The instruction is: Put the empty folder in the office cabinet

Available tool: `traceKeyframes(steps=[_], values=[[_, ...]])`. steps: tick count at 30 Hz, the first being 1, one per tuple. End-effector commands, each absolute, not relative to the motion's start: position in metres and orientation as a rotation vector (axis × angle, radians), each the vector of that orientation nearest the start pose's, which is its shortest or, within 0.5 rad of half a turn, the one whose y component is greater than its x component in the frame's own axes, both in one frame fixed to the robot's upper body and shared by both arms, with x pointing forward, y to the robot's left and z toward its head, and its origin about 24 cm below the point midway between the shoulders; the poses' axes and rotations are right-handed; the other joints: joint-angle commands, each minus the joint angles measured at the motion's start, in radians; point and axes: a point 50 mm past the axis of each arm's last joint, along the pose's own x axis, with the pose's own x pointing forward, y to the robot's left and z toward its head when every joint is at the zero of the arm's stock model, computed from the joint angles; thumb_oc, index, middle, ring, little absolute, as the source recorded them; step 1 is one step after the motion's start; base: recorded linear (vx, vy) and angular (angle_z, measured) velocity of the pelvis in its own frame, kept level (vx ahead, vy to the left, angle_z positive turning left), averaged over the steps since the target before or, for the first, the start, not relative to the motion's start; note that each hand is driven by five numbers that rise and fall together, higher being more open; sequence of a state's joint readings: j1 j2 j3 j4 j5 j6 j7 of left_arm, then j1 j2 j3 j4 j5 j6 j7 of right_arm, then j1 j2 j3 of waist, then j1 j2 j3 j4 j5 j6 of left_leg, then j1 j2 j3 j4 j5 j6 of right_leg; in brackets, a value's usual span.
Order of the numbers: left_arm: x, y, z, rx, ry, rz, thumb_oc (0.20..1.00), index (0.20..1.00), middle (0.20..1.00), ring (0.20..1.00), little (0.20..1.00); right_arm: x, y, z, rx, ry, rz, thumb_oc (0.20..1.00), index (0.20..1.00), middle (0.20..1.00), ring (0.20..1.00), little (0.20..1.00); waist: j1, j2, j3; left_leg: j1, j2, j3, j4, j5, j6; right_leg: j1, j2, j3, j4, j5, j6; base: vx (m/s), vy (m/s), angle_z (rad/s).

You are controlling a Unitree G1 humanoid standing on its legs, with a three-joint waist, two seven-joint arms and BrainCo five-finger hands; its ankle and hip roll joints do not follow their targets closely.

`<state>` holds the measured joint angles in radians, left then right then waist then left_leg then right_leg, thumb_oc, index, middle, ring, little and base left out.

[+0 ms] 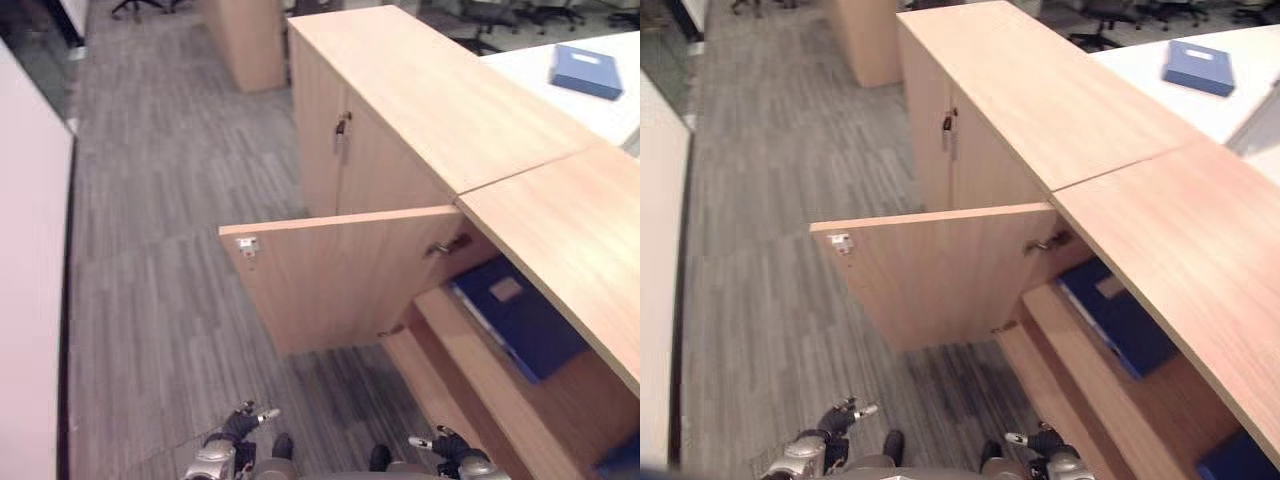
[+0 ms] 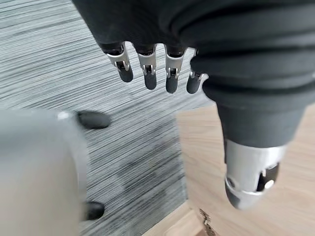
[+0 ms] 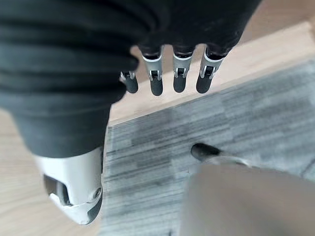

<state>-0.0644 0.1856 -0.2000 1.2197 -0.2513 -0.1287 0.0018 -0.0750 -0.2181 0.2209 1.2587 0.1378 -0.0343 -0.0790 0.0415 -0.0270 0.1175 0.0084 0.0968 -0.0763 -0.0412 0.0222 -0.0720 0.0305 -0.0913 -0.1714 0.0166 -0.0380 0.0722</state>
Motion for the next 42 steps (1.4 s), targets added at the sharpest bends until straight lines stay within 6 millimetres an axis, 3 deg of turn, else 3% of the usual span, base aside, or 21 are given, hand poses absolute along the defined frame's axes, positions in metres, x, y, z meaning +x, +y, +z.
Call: traceKeyframes(steps=[1, 8, 9, 10, 18, 24, 31, 33, 35, 42], values=[[0.151, 0.217, -0.145, 0.122, 0.973, 0.088, 1.000, 1.000, 1.000, 1.000, 1.000, 0.126, -0.219, -0.156, -0.260, 1.123, -0.090, 1.000, 1.000, 1.000, 1.000, 1.000, 0.019, -0.050, 0.007, 0.040, -0.073, 0.020, 0.015, -0.092, 0.019, -0.021, -0.081, 0.025, 0.033, 0.031, 0.113, 0.02, -0.037, 0.18], [0.142, 0.219, -0.149, 0.095, 1.000, 0.119, 1.000, 1.000, 1.000, 1.000, 1.000, 0.111, -0.227, -0.159, -0.244, 1.160, -0.138, 1.000, 1.000, 1.000, 1.000, 1.000, 0.033, -0.052, -0.024, 0.066, -0.056, -0.002, -0.033, -0.072, -0.001, 0.044, -0.085, -0.016, -0.049, 0.037, 0.113, 0.03, -0.046, 0.12], [0.120, 0.257, -0.147, 0.090, 1.078, 0.142, 1.000, 1.000, 1.000, 1.000, 1.000, 0.109, -0.238, -0.156, -0.236, 1.158, -0.162, 1.000, 1.000, 1.000, 1.000, 1.000, 0.039, -0.040, -0.033, 0.070, -0.053, 0.000, -0.041, -0.066, -0.008, 0.055, -0.086, -0.029, -0.072, 0.044, 0.116, 0.00, 0.004, 0.06], [0.118, 0.269, -0.143, 0.082, 1.047, 0.214, 1.000, 1.000, 1.000, 1.000, 1.000, 0.109, -0.244, -0.155, -0.236, 1.149, -0.183, 1.000, 1.000, 1.000, 1.000, 1.000, 0.044, -0.035, -0.034, 0.071, -0.053, -0.004, -0.043, -0.065, -0.011, 0.061, -0.088, -0.035, -0.075, 0.048, 0.117, 0.00, 0.000, 0.00], [0.128, 0.254, -0.140, 0.052, 0.948, 0.195, 1.000, 1.000, 1.000, 1.000, 1.000, 0.102, -0.254, -0.153, -0.252, 1.155, -0.200, 1.000, 1.000, 1.000, 1.000, 1.000, 0.051, -0.004, -0.022, 0.075, -0.054, -0.035, -0.043, -0.056, -0.020, 0.081, -0.095, -0.078, -0.077, 0.050, 0.111, -0.01, -0.005, 0.17], [0.163, 0.265, -0.120, 0.037, 0.801, 0.247, 1.000, 1.000, 1.000, 1.000, 1.000, 0.101, -0.257, -0.153, -0.268, 1.154, -0.193, 1.000, 1.000, 1.000, 1.000, 1.000, 0.044, 0.003, -0.031, 0.086, -0.049, -0.035, -0.044, -0.056, -0.022, 0.088, -0.094, -0.078, -0.074, 0.044, 0.108, 0.01, -0.003, 0.03], [0.224, 0.302, -0.059, 0.061, 0.494, 0.304, 1.000, 1.000, 1.000, 1.000, 1.000, 0.100, -0.264, -0.150, -0.285, 1.145, -0.193, 1.000, 1.000, 1.000, 1.000, 1.000, 0.028, 0.008, -0.049, 0.098, -0.042, -0.019, -0.046, -0.061, -0.026, 0.091, -0.096, -0.066, -0.071, 0.042, 0.113, 0.00, 0.006, -0.02], [0.231, 0.307, -0.049, 0.065, 0.453, 0.311, 1.000, 1.000, 1.000, 1.000, 1.000, 0.099, -0.263, -0.151, -0.286, 1.146, -0.187, 1.000, 1.000, 1.000, 1.000, 1.000, 0.025, 0.008, -0.051, 0.099, -0.042, -0.017, -0.046, -0.062, -0.027, 0.091, -0.096, -0.064, -0.070, 0.042, 0.114, 0.01, 0.014, -0.05], [0.251, 0.324, -0.019, 0.109, 0.364, 0.313, 1.000, 1.000, 1.000, 1.000, 1.000, 0.098, -0.262, -0.151, -0.291, 1.149, -0.164, 1.000, 1.000, 1.000, 1.000, 1.000, 0.014, 0.008, -0.060, 0.106, -0.041, -0.006, -0.046, -0.067, -0.028, 0.091, -0.097, -0.056, -0.067, 0.043, 0.118, 0.01, 0.025, -0.11], [0.277, 0.337, 0.019, 0.178, 0.263, 0.297, 1.000, 1.000, 1.000, 1.000, 1.000, 0.096, -0.257, -0.153, -0.290, 1.161, -0.127, 1.000, 1.000, 1.000, 1.000, 1.000, -0.003, 0.006, -0.070, 0.114, -0.039, 0.010, -0.046, -0.074, -0.029, 0.085, -0.100, -0.039, -0.063, 0.047, 0.125, 0.01, 0.016, -0.12]])
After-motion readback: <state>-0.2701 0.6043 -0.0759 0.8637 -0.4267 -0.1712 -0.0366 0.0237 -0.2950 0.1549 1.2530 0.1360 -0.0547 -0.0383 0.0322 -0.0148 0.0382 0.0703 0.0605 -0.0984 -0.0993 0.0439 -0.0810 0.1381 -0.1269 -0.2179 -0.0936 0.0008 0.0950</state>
